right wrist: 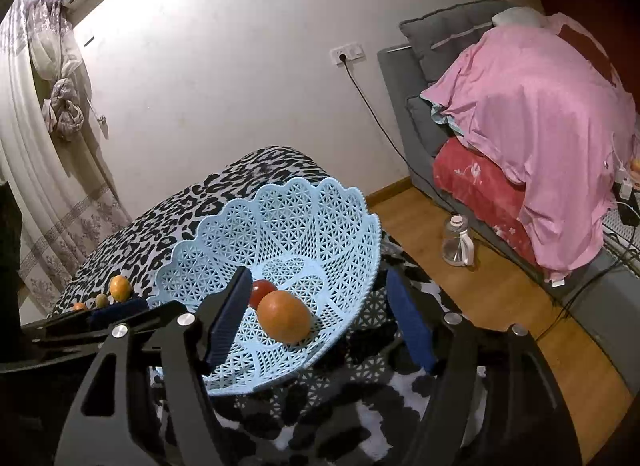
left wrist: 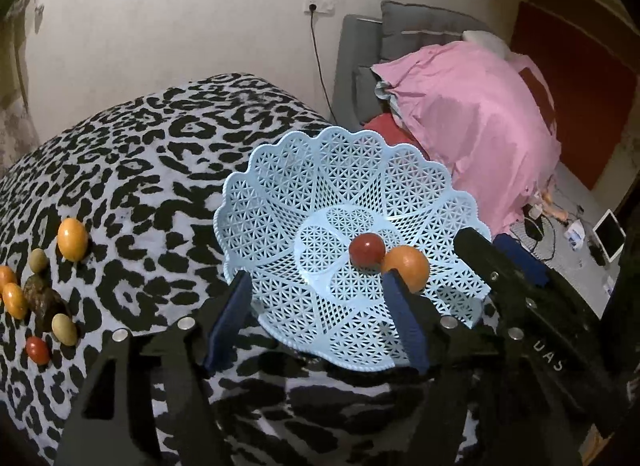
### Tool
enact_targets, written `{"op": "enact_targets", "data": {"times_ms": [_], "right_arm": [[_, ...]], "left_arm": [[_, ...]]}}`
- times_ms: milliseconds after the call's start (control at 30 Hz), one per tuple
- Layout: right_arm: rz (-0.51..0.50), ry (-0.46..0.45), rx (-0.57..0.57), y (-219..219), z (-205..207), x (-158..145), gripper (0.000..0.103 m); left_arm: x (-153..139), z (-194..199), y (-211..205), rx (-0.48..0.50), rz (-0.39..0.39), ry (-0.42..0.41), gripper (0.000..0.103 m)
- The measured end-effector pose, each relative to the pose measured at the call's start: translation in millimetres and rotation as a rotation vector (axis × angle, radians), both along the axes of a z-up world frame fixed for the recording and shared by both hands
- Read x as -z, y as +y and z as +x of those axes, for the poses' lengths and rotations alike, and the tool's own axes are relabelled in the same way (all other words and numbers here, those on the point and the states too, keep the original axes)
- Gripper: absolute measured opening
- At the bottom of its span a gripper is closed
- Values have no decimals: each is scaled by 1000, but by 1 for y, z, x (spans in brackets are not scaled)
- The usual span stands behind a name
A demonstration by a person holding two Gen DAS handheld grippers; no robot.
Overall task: Organize fruits
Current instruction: 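Lower the red tomato into the blue basket and open the left gripper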
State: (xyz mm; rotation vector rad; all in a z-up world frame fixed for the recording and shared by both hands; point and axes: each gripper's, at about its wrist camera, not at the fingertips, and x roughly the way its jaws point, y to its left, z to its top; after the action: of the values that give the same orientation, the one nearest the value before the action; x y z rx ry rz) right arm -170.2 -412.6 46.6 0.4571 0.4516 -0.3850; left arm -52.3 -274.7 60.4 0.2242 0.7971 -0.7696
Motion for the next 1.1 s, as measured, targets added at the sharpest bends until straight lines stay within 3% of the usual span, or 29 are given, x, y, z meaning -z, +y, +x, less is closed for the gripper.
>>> {"op": "enact_targets", "data": {"times_ms": [567,1100], "right_arm": [[6,1,1,0,2,-1,72],[-16,8,16,1,0,-3,73]], "left_arm": [[-15,-3,22,-77,-33,-8,68],[-17,14,78,-217,-42,-25,68]]}}
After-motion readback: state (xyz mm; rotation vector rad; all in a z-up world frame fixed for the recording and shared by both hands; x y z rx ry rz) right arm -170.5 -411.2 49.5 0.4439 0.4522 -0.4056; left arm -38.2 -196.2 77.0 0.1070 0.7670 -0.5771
